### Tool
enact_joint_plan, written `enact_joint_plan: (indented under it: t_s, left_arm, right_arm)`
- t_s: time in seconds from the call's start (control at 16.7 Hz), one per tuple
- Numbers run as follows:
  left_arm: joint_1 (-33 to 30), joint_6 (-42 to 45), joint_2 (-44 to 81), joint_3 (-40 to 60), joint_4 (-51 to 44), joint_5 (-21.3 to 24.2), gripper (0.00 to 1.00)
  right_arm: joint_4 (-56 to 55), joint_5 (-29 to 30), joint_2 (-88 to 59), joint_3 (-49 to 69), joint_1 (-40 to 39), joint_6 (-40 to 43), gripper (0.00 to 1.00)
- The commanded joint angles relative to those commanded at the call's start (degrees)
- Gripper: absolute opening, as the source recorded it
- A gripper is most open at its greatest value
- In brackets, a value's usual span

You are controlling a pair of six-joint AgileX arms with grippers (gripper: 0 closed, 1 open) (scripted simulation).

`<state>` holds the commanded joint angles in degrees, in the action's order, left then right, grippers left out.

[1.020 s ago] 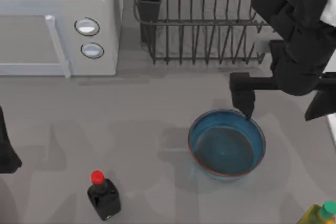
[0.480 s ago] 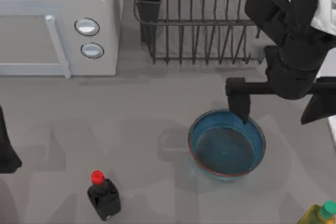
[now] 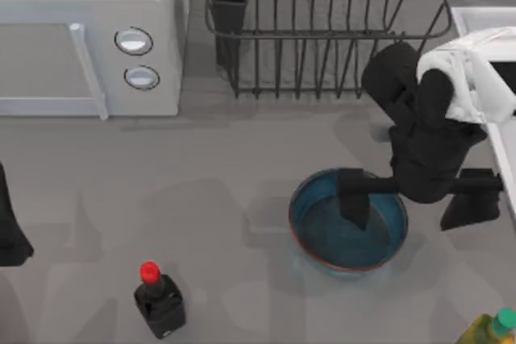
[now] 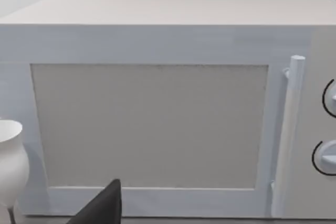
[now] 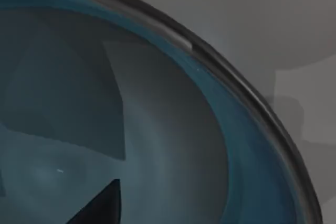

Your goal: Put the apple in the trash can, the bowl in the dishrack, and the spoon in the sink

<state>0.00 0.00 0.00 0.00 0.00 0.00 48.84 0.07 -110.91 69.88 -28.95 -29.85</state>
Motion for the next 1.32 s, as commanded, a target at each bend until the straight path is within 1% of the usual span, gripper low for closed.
enact_joint_plan:
  t_s: [0.24, 1.02, 1.08, 1.32]
  left_arm:
    - [0.0, 0.0, 0.0, 0.0, 0.0, 0.0, 1.0]
    - [0.0, 0.0, 0.0, 0.0, 0.0, 0.0, 1.0]
    - [0.0, 0.0, 0.0, 0.0, 0.0, 0.0, 1.0]
    - [0.0, 0.0, 0.0, 0.0, 0.0, 0.0, 1.0]
  right_arm:
    - [-0.46, 0.0, -0.19, -0.41, -0.02, -0.02, 1.0]
    - [-0.46, 0.0, -0.19, -0.41, -0.02, -0.02, 0.02]
    - [-0.46, 0.0, -0.19, -0.41, -0.02, -0.02, 0.0]
    - [-0.46, 0.0, -0.19, -0.41, -0.02, -0.02, 0.0]
